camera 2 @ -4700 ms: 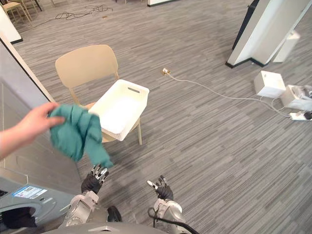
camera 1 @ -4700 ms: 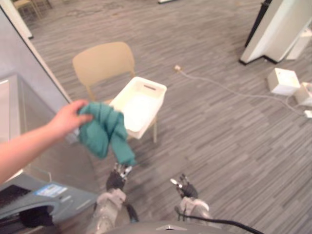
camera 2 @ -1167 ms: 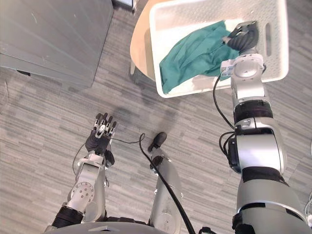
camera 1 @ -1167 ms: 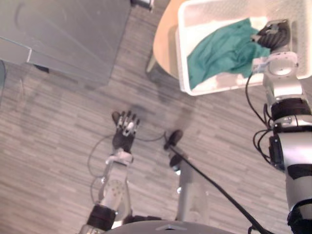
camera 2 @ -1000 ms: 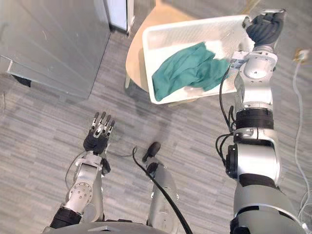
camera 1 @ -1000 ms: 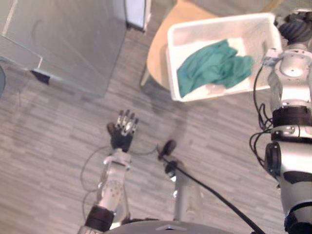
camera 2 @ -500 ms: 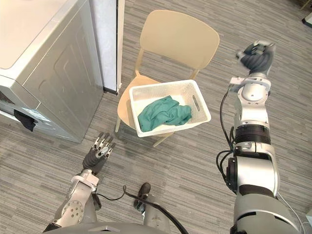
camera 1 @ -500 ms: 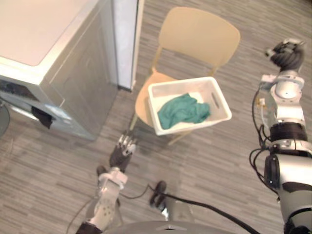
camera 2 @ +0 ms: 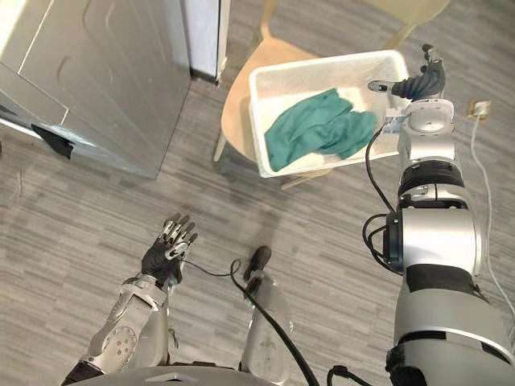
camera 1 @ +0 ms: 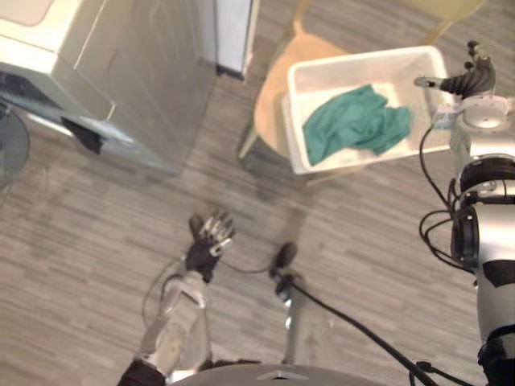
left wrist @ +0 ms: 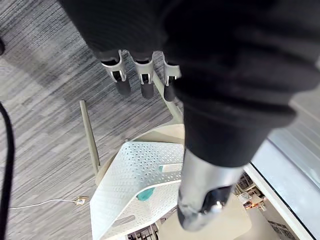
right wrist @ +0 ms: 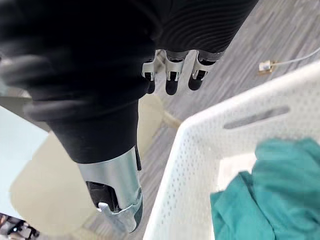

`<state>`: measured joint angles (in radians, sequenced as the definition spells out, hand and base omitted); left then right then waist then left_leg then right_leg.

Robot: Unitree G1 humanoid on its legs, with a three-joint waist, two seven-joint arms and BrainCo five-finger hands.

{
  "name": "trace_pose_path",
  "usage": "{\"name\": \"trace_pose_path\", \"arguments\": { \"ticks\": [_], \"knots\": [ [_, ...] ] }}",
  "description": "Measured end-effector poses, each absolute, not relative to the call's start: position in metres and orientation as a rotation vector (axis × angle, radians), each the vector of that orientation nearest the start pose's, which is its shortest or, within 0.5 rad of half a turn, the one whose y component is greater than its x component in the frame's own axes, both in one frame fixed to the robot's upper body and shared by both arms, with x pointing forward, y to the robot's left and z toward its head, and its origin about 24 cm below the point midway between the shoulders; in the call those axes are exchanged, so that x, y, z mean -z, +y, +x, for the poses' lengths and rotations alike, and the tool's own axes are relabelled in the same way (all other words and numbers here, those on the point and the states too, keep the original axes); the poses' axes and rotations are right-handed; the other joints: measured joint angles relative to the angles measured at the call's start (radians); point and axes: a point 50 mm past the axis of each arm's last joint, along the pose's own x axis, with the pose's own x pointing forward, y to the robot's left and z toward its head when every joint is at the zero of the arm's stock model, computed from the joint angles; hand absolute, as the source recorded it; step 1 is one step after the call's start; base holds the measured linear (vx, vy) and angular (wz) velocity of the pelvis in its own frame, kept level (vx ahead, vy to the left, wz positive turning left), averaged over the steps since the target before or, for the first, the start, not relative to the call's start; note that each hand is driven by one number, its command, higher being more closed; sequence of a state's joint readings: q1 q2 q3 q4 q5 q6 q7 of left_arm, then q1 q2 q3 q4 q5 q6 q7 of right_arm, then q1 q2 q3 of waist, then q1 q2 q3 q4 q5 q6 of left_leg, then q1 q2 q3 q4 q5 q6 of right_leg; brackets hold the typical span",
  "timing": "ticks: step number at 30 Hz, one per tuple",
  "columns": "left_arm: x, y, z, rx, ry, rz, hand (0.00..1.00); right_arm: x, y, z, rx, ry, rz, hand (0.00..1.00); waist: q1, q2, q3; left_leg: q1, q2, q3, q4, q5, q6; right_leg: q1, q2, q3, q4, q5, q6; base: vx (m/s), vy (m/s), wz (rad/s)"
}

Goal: Pick up the laundry basket with both hands and put the clothes into the washing machine.

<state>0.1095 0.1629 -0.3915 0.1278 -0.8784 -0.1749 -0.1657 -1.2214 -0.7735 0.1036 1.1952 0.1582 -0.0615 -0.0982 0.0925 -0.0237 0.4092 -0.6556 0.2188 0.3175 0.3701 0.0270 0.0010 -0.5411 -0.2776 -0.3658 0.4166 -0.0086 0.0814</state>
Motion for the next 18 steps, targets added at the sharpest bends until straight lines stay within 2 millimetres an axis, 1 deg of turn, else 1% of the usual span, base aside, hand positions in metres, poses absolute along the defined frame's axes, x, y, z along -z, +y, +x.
{"name": "trace_pose_path", "arguments": {
  "ticks": [1, 2, 3, 4, 5, 6, 7, 8, 9, 10, 11, 12, 13, 14, 15, 16, 17, 18],
  "knots": [
    [0.005, 0.104, 0.211, 0.31, 0.176, -0.726, 0.0, -0.268, -0.331, 0.383, 0.486, -0.167, -0.415, 0.0, 0.004, 0.002, 0.004, 0.0, 0.001, -0.001, -0.002, -0.003, 0.002, -0.009, -0.003, -0.005, 0.005, 0.009, -0.012, 0.08, 0.047, -0.05],
    [0.006, 0.106, 0.211, 0.31, 0.177, -0.718, 0.0, -0.269, -0.325, 0.386, 0.453, -0.163, -0.439, 0.0, 0.006, 0.021, 0.019, 0.012, 0.006, -0.01, -0.012, -0.007, 0.004, -0.029, -0.012, -0.017, 0.04, 0.016, -0.083, 0.1, 0.007, -0.05],
    [0.005, 0.106, 0.212, 0.309, 0.174, -0.72, 0.0, -0.266, -0.324, 0.387, 0.442, -0.15, -0.458, 0.0, 0.004, 0.041, 0.032, 0.036, 0.008, -0.015, -0.026, -0.008, 0.005, -0.023, -0.007, -0.032, 0.007, -0.013, -0.083, 0.1, -0.016, 0.0],
    [0.005, 0.105, 0.212, 0.307, 0.17, -0.723, 0.0, -0.263, -0.324, 0.387, 0.438, -0.133, -0.476, 0.0, -0.001, 0.048, 0.036, 0.048, 0.008, -0.016, -0.027, -0.01, 0.005, -0.019, 0.001, -0.025, -0.05, -0.017, -0.08, 0.11, -0.067, 0.13],
    [0.004, 0.105, 0.213, 0.308, 0.164, -0.723, 0.0, -0.259, -0.323, 0.387, 0.428, -0.12, -0.508, 0.0, -0.014, 0.048, 0.036, 0.048, 0.007, -0.019, -0.007, -0.022, -0.001, -0.016, 0.009, -0.011, -0.105, -0.014, -0.076, 0.12, -0.14, 0.36],
    [0.001, 0.102, 0.217, 0.317, 0.153, -0.728, 0.0, -0.253, -0.328, 0.384, 0.42, -0.108, -0.548, 0.0, -0.035, 0.056, 0.045, 0.037, 0.009, -0.046, 0.055, -0.048, -0.001, 0.002, 0.029, 0.042, -0.108, 0.029, -0.057, 0.15, -0.215, 0.49],
    [-0.002, 0.1, 0.219, 0.318, 0.14, -0.739, 0.0, -0.247, -0.33, 0.381, 0.411, -0.107, -0.564, 0.0, -0.047, 0.067, 0.053, 0.031, 0.023, -0.056, 0.095, -0.065, 0.004, 0.014, 0.037, 0.047, -0.079, 0.052, -0.051, 0.14, -0.213, 0.49],
    [-0.006, 0.098, 0.223, 0.306, 0.111, -0.752, 0.0, -0.235, -0.326, 0.38, 0.377, -0.105, -0.586, 0.0, -0.057, 0.072, 0.064, 0.027, 0.058, -0.054, 0.155, -0.085, 0.011, 0.019, 0.034, 0.02, -0.013, 0.024, -0.034, 0.15, -0.213, 0.32],
    [-0.012, 0.098, 0.228, 0.281, 0.074, -0.772, 0.0, -0.217, -0.318, 0.379, 0.323, -0.079, -0.613, 0.0, -0.065, 0.068, 0.074, -0.007, 0.107, -0.028, 0.271, -0.069, 0.051, 0.015, 0.041, 0.006, 0.077, -0.042, -0.03, 0.14, -0.265, 0.27],
    [-0.017, 0.096, 0.232, 0.265, 0.047, -0.794, 0.0, -0.201, -0.313, 0.38, 0.302, -0.034, -0.638, 0.0, -0.064, 0.061, 0.08, -0.055, 0.149, -0.029, 0.384, -0.045, 0.112, 0.004, 0.043, -0.004, 0.166, -0.106, -0.037, 0.12, -0.274, 0.2],
    [-0.019, 0.097, 0.234, 0.253, 0.032, -0.804, 0.0, -0.197, -0.308, 0.381, 0.284, -0.027, -0.651, 0.0, -0.062, 0.06, 0.081, -0.074, 0.158, -0.049, 0.415, -0.042, 0.112, -0.004, 0.046, -0.008, 0.199, -0.133, -0.045, 0.09, -0.278, 0.22],
    [-0.025, 0.098, 0.237, 0.242, 0.0, -0.816, 0.0, -0.196, -0.298, 0.385, 0.256, -0.037, -0.646, 0.0, -0.064, 0.053, 0.083, -0.104, 0.163, -0.102, 0.429, -0.035, 0.1, -0.022, 0.049, -0.017, 0.249, -0.175, -0.06, 0.09, -0.212, 0.29],
    [-0.031, 0.098, 0.241, 0.241, -0.028, -0.824, 0.0, -0.196, -0.29, 0.388, 0.238, -0.055, -0.63, 0.0, -0.064, 0.049, 0.085, -0.123, 0.177, -0.114, 0.392, -0.019, 0.077, -0.038, 0.054, -0.047, 0.26, -0.194, -0.077, 0.1, -0.207, 0.4],
    [-0.033, 0.099, 0.243, 0.242, -0.036, -0.823, 0.0, -0.196, -0.286, 0.389, 0.232, -0.06, -0.621, 0.0, -0.064, 0.044, 0.088, -0.122, 0.178, -0.111, 0.355, -0.011, 0.065, -0.047, 0.056, -0.06, 0.26, -0.198, -0.083, 0.09, -0.22, 0.52],
    [-0.036, 0.1, 0.247, 0.239, -0.047, -0.825, 0.0, -0.196, -0.283, 0.391, 0.233, -0.064, -0.583, 0.0, -0.062, 0.023, 0.099, -0.087, 0.171, -0.069, 0.247, 0.009, 0.035, -0.062, 0.055, -0.066, 0.259, -0.201, -0.09, 0.07, -0.263, 0.6],
    [-0.036, 0.101, 0.248, 0.221, -0.044, -0.829, 0.0, -0.194, -0.283, 0.393, 0.243, -0.04, -0.56, 0.0, -0.062, 0.016, 0.103, -0.046, 0.15, -0.034, 0.123, 0.048, -0.021, -0.077, 0.054, -0.065, 0.256, -0.196, -0.099, 0.07, -0.255, 0.56],
    [-0.035, 0.102, 0.247, 0.216, -0.04, -0.831, 0.0, -0.194, -0.285, 0.394, 0.252, -0.025, -0.547, 0.0, -0.058, 0.014, 0.104, -0.021, 0.141, -0.017, 0.061, 0.068, -0.047, -0.084, 0.054, -0.065, 0.255, -0.194, -0.102, 0.07, -0.213, 0.38],
    [-0.034, 0.101, 0.247, 0.21, -0.031, -0.833, 0.0, -0.193, -0.287, 0.395, 0.271, -0.01, -0.51, 0.0, -0.049, 0.012, 0.106, 0.025, 0.127, 0.013, -0.034, 0.106, -0.077, -0.092, 0.054, -0.056, 0.255, -0.192, -0.106, 0.06, -0.116, 0.12]
  ]
}}
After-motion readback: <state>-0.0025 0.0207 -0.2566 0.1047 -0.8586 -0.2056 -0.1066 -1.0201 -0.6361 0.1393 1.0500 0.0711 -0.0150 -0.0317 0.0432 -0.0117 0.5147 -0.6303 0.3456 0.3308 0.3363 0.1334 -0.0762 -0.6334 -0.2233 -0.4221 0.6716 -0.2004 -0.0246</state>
